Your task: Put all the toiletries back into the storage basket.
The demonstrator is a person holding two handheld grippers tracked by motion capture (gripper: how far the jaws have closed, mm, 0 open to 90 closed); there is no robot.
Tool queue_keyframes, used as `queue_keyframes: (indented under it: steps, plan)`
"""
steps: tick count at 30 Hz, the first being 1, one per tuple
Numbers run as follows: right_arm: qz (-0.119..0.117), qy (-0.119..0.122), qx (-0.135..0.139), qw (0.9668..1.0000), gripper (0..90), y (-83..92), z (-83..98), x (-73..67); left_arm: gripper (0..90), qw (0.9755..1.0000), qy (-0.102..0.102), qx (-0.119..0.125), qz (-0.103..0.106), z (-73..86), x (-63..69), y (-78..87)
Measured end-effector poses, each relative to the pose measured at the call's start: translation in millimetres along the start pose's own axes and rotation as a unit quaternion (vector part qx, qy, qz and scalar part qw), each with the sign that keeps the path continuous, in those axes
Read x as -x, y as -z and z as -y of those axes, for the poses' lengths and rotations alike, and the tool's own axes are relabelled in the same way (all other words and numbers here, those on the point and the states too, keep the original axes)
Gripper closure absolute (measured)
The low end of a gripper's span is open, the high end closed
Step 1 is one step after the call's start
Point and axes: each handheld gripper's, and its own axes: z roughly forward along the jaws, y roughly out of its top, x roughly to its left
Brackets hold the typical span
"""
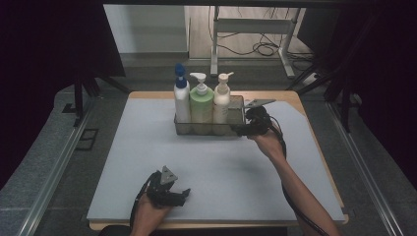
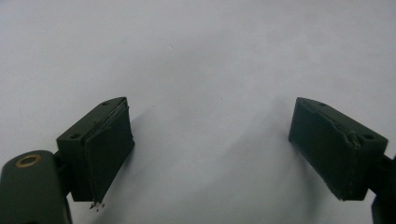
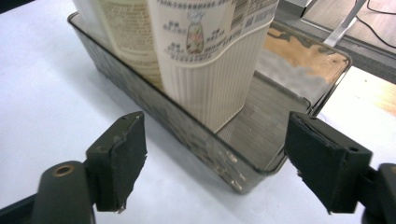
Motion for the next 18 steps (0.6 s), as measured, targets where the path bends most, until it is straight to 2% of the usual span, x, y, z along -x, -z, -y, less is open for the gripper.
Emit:
queue_keyframes:
  steps: [8,18]
  plan:
    - [-0.005,0.000,0.006,1.0000,15.8,10.9,11.7,-1.0,12.8,1.0000,0.000,-0.001,0.000,0.0,0.0,0.1]
    - [-0.016,0.034,-0.010,0.9992,12.1,25.6,29.4,-11.9,12.9,1.0000,0.000,-0.001,0.000,0.0,0.0,0.1]
